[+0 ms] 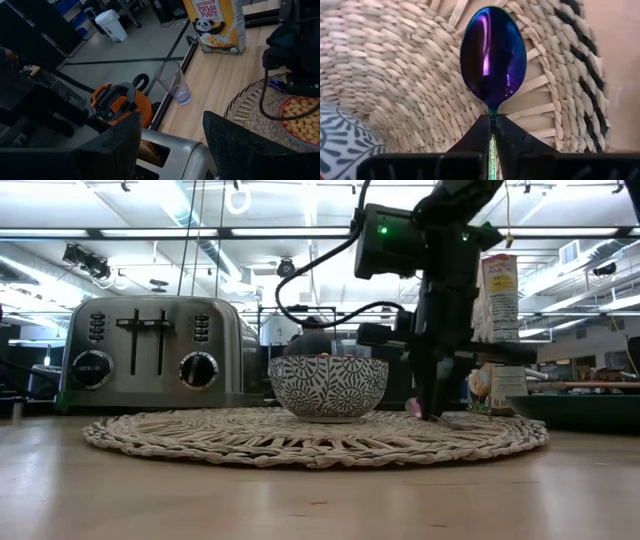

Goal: Arrange a breakfast setting
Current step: Put the blue spoon to the right of the red bowl, then put the blue plate to the left of the red bowl

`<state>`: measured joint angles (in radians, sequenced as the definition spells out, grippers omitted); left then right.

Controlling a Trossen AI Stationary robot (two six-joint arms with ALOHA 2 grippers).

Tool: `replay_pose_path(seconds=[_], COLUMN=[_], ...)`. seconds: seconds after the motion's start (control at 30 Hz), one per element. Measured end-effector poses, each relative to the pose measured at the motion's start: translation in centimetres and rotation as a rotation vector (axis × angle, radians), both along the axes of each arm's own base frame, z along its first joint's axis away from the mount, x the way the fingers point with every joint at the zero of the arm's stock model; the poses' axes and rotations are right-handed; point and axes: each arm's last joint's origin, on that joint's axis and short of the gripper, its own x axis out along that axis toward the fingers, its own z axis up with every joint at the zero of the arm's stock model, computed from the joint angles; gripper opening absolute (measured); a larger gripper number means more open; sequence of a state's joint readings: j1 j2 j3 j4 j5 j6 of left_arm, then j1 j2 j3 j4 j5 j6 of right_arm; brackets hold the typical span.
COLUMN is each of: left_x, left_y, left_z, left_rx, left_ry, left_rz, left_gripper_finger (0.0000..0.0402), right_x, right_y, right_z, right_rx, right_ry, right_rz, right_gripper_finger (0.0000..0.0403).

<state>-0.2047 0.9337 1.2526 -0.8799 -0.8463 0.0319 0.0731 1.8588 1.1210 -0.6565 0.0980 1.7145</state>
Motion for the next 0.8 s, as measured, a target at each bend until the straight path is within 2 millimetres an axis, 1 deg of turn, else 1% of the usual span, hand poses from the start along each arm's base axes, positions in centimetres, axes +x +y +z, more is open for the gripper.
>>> replay_pose_path(seconds=[0.07, 0.17, 0.27, 0.57, 0.67, 0.8], left_x=[0.0, 0.0, 0.0, -0.2, -0.9, -2.2], left_y=[0.0, 0.0, 0.0, 0.0, 0.0, 0.1], left_z=[0.0, 0.0, 0.0, 0.0, 0.5, 2.1], left_rx=[0.000, -0.001, -0.005, -0.009, -0.050, -0.142], left_ry=[0.001, 0.001, 0.005, 0.001, -0.019, -0.106], left_rz=[0.000, -0.003, -0.016, -0.021, -0.052, -0.133], left_gripper_finger=[0.0217, 0.0217, 0.0217, 0.0217, 0.0217, 0.0217], right_x=[0.3, 0.4, 0.2, -0.1, -0.3, -0.7], right_y=[0.2, 0.4, 0.4, 0.5, 0.5, 0.5], right_z=[-0.4, -0.4, -0.2, 0.0, 0.9, 3.3], right_rx=[-0.004, -0.013, -0.035, -0.004, -0.007, -0.024], right_ry=[-0.005, -0.016, -0.008, 0.006, 0.027, 0.082], right_rz=[0.017, 0.008, 0.006, 0.003, 0.013, 0.017], right_gripper_finger=[0.0030, 0.0044, 0.0059, 0.0098, 0.0113, 0.0129])
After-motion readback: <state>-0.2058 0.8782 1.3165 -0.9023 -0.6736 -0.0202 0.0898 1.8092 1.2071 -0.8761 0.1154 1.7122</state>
